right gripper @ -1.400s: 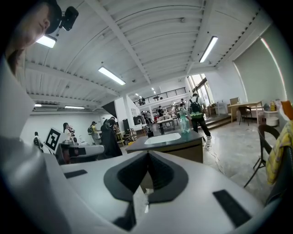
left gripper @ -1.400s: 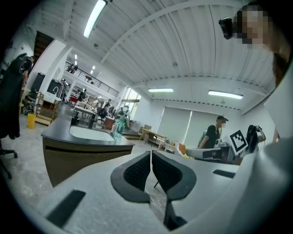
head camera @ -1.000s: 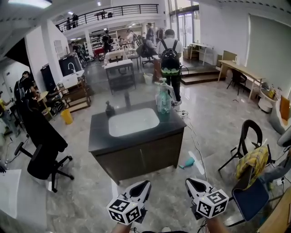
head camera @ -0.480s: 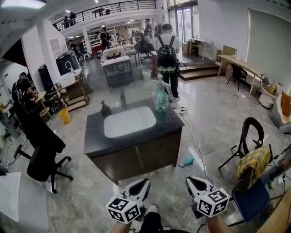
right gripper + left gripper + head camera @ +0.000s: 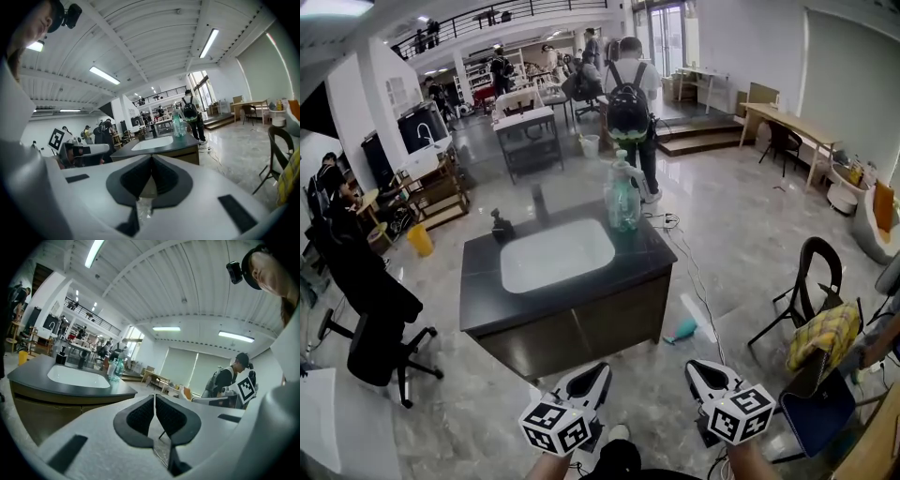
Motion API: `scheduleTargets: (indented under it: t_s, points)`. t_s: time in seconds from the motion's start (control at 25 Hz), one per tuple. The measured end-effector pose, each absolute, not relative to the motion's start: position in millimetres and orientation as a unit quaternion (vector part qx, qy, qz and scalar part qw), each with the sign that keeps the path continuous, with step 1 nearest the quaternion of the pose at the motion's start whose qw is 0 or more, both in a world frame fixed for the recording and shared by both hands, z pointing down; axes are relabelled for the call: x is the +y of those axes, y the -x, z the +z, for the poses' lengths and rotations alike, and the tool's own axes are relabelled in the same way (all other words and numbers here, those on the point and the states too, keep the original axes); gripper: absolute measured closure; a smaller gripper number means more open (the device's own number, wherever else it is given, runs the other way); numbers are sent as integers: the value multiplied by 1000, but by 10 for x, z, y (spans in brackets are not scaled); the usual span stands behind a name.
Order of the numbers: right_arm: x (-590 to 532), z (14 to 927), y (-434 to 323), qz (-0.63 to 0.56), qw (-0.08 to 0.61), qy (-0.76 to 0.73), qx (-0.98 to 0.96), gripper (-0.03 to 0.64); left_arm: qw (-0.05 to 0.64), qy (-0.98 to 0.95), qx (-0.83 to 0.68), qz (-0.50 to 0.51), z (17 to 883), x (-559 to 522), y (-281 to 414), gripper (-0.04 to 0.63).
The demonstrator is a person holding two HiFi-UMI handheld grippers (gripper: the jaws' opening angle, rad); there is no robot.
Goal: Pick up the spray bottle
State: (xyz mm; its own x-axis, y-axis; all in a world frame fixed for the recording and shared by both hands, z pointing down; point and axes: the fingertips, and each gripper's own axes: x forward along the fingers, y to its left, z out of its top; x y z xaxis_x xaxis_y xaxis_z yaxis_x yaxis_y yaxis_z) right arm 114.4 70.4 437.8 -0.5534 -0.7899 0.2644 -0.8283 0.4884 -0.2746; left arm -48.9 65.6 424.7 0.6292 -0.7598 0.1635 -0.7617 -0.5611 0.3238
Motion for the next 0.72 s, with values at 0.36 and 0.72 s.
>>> scheduleTargets:
  t_s: [0.36, 0.72]
  points:
    - [43, 4440, -948, 201, 53, -472, -857, 611, 196, -884, -423, 15, 4329, -5, 634, 578]
    - [-538, 4501, -708, 208, 56, -473, -854, 611, 206, -886, -415, 22, 4420, -581, 850, 578]
